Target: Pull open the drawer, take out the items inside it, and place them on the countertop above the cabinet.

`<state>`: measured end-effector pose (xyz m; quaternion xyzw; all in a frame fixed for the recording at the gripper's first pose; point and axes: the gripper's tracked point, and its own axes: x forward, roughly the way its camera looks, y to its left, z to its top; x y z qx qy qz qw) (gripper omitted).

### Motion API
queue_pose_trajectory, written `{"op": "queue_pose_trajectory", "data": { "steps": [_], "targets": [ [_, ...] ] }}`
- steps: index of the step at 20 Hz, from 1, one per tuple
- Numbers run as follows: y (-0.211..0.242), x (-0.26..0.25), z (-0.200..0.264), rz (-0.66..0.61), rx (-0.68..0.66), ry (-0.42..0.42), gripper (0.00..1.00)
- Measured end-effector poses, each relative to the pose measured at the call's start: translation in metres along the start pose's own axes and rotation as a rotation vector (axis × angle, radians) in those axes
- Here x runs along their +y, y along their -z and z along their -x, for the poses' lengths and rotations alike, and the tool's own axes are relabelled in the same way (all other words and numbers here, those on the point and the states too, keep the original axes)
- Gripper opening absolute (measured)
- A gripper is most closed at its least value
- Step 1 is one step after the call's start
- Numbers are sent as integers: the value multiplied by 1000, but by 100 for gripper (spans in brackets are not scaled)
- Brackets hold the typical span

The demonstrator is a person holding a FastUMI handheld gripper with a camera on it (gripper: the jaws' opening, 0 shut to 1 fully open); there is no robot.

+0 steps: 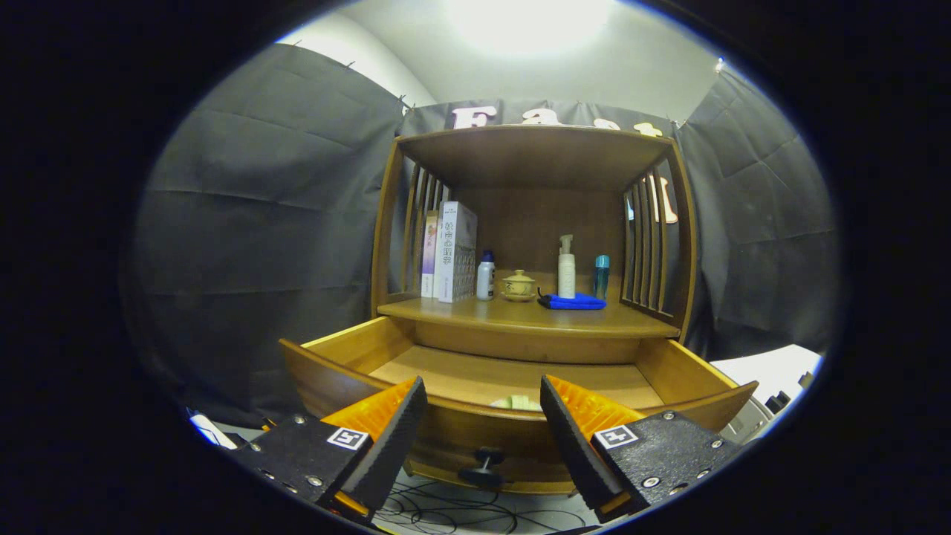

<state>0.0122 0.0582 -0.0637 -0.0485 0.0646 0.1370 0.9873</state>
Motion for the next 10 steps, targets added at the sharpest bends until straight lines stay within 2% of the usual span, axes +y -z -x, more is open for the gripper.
{"op": "queue_pose_trajectory", "data": {
  "steps": [5, 10],
  "targets": [
    [-2, -16, -27, -12, 63, 19, 95],
    [-6, -23, -58, -73, 164, -1, 95]
  ]
}}
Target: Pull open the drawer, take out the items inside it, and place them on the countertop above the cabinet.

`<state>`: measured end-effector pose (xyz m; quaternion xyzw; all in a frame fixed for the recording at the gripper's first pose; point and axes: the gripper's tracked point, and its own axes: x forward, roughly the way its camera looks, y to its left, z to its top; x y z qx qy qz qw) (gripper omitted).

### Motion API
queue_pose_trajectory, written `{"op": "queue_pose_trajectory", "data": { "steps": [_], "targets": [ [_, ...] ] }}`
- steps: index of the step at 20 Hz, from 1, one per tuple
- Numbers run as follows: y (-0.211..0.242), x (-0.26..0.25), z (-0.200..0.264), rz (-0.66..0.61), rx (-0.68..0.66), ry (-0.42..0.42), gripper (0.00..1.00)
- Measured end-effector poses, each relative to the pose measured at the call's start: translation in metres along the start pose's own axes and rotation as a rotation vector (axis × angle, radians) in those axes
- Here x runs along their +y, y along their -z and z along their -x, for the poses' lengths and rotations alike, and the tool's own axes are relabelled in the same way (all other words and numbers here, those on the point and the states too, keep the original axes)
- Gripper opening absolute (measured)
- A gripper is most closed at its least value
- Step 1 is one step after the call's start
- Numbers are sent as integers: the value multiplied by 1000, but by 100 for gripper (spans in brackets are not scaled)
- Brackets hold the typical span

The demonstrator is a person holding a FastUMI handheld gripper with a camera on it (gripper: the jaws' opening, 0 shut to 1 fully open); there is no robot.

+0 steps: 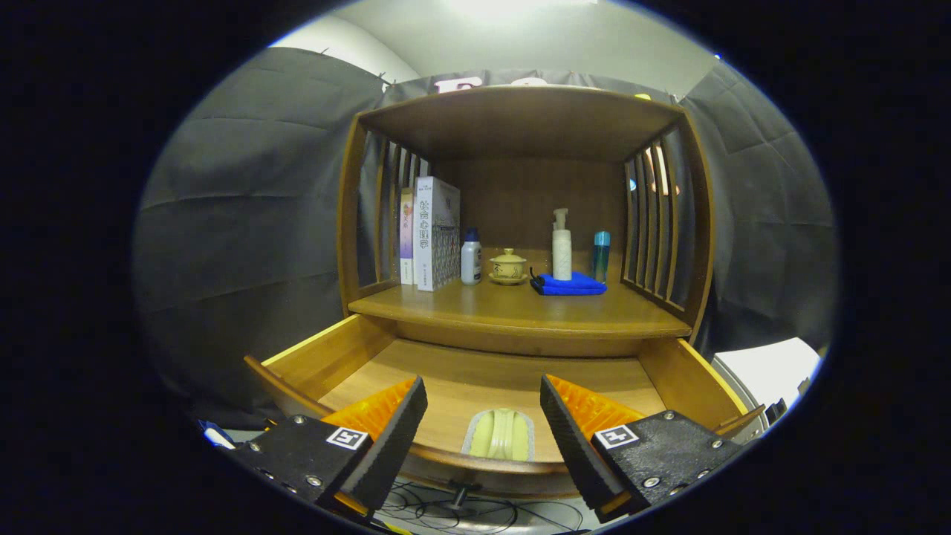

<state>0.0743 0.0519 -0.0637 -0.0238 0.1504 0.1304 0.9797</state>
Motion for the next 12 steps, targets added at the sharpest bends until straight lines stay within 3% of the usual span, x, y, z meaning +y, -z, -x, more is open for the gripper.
{"op": "queue_pose_trajectory", "data": {
  "steps": [6, 12],
  "targets": [
    [13, -23, -33, -33, 185, 33, 95],
    [34, -21, -56, -93, 332, -2, 95]
  ]
}}
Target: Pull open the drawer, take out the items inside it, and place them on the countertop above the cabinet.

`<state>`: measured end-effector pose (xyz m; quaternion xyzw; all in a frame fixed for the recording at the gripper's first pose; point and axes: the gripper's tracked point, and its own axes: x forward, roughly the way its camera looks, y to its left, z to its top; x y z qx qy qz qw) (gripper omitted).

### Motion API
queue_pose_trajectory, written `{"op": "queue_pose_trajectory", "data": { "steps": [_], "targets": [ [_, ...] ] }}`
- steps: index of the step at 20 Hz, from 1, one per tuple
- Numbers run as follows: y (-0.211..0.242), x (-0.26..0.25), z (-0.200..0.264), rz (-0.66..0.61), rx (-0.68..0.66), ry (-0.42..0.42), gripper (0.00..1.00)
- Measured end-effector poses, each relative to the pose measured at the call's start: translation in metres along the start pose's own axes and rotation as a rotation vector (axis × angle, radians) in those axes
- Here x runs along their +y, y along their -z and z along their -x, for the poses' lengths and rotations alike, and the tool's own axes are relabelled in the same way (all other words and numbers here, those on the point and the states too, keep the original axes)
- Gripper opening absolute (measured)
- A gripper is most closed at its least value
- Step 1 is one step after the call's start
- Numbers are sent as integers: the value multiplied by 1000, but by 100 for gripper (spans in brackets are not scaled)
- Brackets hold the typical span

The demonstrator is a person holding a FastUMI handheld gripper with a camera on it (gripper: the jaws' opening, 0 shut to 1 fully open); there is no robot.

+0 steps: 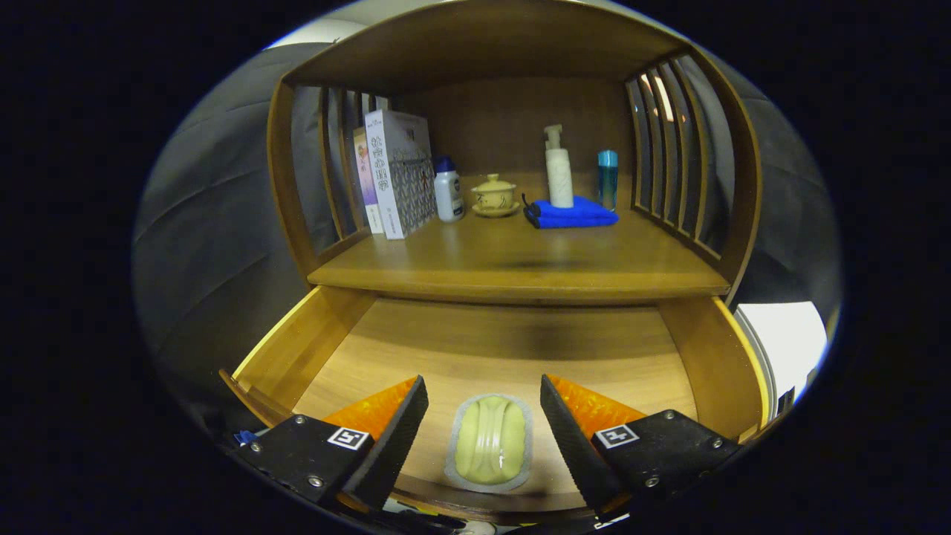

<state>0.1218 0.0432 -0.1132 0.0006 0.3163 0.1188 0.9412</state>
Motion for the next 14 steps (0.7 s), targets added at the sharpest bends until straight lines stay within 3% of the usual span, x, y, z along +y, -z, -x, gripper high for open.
{"op": "queue_pose_trajectory", "data": {
  "steps": [7, 14],
  "targets": [
    [33, -4, -21, -81, 153, -8, 91],
    [44, -11, -25, -63, 224, -9, 65]
  ]
}}
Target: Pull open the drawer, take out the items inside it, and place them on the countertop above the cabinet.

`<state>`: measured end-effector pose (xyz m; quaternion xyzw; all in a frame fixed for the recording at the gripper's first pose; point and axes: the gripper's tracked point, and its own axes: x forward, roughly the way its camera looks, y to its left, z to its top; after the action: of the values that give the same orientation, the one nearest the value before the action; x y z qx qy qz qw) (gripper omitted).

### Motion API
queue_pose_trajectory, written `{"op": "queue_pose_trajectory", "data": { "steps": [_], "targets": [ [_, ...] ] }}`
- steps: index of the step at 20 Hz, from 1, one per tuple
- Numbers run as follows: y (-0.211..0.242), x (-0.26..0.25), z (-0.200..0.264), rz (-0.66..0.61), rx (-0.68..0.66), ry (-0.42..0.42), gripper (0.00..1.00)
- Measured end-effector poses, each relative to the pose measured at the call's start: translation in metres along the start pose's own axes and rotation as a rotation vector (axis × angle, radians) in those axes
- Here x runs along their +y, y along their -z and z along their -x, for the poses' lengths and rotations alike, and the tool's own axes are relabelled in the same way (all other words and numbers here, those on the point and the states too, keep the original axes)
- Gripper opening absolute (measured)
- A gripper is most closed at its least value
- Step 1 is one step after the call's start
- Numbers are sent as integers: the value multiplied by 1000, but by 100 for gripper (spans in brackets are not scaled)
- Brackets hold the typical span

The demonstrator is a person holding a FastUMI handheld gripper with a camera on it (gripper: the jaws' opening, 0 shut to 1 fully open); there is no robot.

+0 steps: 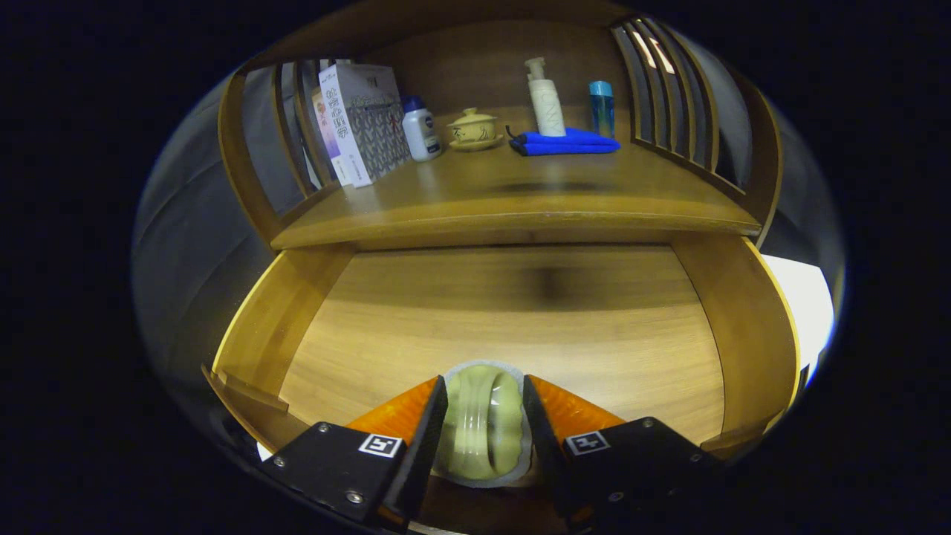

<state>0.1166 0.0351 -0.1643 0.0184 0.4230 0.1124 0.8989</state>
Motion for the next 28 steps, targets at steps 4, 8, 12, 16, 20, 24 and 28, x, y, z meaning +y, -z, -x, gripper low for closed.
{"op": "queue_pose_trajectory", "data": {
  "steps": [4, 8, 12, 16, 20, 24, 28],
  "targets": [
    [11, 0, -3, 1, 49, -12, 49],
    [8, -1, -3, -25, 27, 0, 33],
    [-13, 3, 8, -19, -66, -11, 22],
    [-40, 7, 24, 0, -151, -13, 22],
    [-70, 15, 38, -14, -224, -31, 23],
    [-107, 24, 48, -13, -291, -46, 22],
    [-149, 29, 51, -20, -369, -34, 22]
  ]
}}
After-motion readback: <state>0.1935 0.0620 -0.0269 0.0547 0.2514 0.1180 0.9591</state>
